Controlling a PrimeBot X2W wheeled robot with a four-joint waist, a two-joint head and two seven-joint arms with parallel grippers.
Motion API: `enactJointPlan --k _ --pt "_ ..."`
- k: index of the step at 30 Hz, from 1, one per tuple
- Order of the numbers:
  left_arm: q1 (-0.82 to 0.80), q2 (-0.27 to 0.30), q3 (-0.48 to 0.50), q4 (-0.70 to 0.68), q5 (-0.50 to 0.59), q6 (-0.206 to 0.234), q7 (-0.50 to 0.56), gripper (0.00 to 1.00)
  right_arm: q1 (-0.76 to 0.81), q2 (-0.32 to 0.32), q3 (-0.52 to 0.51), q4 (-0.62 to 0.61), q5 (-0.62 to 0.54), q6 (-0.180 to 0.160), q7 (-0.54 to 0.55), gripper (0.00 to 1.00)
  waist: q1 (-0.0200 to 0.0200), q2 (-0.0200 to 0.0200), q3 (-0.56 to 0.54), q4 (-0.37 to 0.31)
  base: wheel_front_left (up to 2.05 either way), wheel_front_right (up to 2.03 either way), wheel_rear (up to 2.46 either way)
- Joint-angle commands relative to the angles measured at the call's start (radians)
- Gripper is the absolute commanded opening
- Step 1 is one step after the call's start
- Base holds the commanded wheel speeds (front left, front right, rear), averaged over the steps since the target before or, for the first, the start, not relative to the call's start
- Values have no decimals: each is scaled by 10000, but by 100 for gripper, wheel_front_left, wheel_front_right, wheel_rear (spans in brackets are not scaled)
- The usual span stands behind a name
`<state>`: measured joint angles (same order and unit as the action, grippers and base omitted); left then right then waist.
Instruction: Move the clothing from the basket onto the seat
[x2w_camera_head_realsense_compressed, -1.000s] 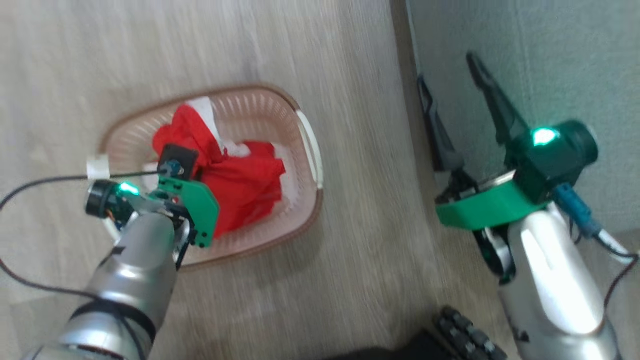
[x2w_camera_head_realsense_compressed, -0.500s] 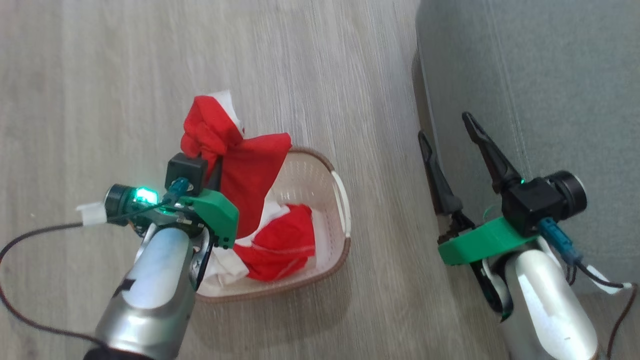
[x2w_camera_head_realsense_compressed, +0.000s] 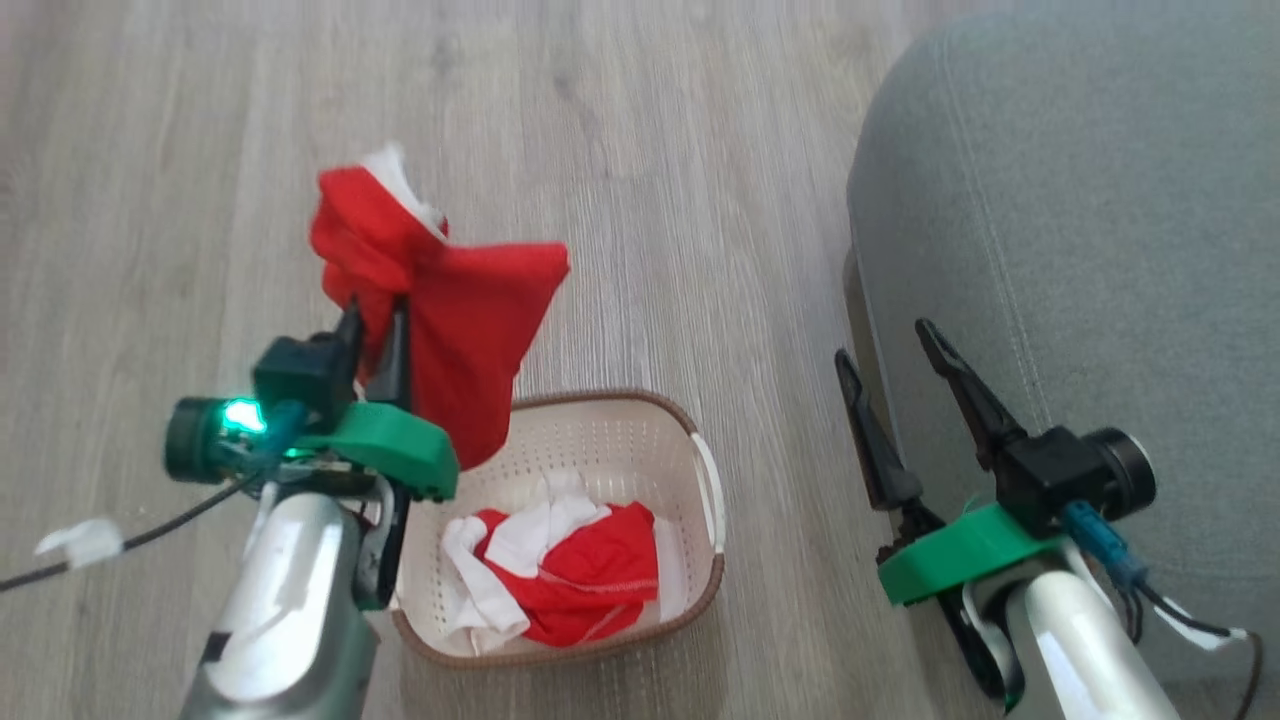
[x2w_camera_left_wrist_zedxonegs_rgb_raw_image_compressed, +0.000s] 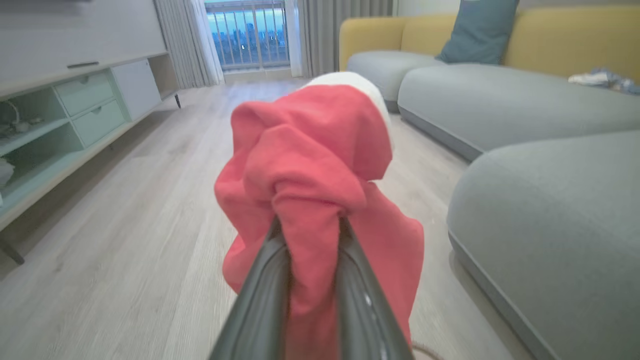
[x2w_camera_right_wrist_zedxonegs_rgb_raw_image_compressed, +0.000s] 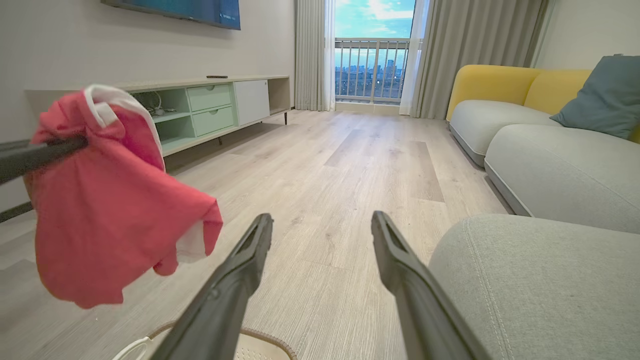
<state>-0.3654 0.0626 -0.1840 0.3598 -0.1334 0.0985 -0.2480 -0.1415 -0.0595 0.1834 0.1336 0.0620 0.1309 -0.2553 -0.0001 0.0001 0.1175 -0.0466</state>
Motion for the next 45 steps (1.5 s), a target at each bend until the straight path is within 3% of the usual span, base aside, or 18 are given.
enactJointPlan --k 1,9,14,28,34,39,45 --pt "-201 69 462 -634 -31 -58 -137 0 -50 -44 213 -358 54 -2 -65 100 1 -1 -170 44 0 0 0" --pt "6 -98 1123 -2964 -162 -277 -137 0 102 -116 293 -524 96 -2 -65 100 1 -1 -340 50 0 0 0" --pt "-70 -118 1126 -3743 -440 -357 -137 0 77 -130 346 -600 105 -2 -65 100 1 -1 -302 3 0 0 0" --pt "-189 -122 736 -3567 -456 -862 -137 0 73 -131 485 -1040 89 -2 -65 100 1 -1 -222 -164 0 0 0" --pt "-255 -123 151 -3491 14 -1578 -137 0 -275 -854 1497 -1285 117 -2 -65 100 1 -1 -259 -150 0 0 0" --pt "-208 -70 -413 -3343 461 -1973 -137 0 -554 -1416 1984 -1180 -21 -2 -65 100 1 -1 -425 -162 0 0 0" --pt "-111 405 -1729 -2976 771 -2245 -137 0 -937 -1959 2644 -1028 63 -2 -65 100 1 -1 -567 -202 0 0 0"
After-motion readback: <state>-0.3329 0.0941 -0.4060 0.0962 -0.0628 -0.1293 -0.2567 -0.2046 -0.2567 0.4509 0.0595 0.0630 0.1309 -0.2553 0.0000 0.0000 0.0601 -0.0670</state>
